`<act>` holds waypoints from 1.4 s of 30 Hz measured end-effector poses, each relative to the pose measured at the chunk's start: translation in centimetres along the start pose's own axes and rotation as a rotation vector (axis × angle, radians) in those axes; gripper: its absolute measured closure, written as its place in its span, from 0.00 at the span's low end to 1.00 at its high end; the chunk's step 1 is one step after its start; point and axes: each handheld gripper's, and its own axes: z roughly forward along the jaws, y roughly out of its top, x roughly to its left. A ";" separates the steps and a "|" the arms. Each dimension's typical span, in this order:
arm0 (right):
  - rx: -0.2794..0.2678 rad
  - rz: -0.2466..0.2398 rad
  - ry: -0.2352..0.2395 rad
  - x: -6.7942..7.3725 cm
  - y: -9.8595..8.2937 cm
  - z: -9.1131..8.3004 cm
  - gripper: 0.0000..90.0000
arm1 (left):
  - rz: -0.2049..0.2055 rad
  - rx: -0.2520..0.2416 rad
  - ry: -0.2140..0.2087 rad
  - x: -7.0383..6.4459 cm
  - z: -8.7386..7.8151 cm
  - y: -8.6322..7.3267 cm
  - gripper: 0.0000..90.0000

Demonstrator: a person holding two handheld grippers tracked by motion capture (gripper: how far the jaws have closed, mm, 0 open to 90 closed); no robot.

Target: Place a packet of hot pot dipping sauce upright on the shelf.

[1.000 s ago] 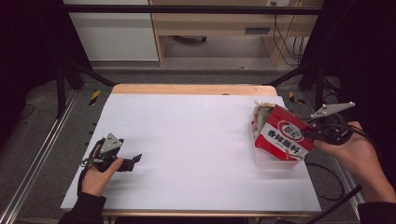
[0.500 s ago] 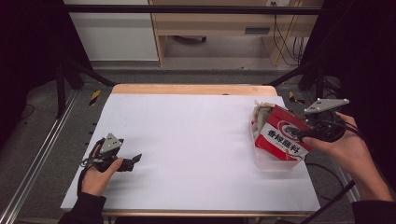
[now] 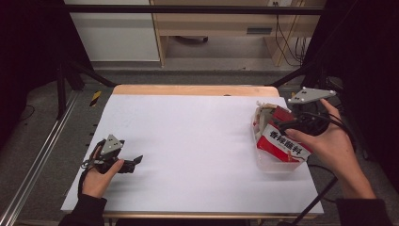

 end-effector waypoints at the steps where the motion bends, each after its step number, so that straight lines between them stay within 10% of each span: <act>1: -0.003 -0.004 0.005 0.3 0.4 0.1 0.19 | 0.000 0.000 0.000 0.0 0.0 0.0 0.07; 25: -0.135 0.082 0.060 6.8 6.6 6.5 0.15 | -0.011 0.002 0.008 0.3 0.0 -0.1 0.05; 42: -0.111 0.183 0.154 12.5 4.1 13.0 0.13 | -0.017 0.010 0.022 0.5 0.1 -0.2 0.05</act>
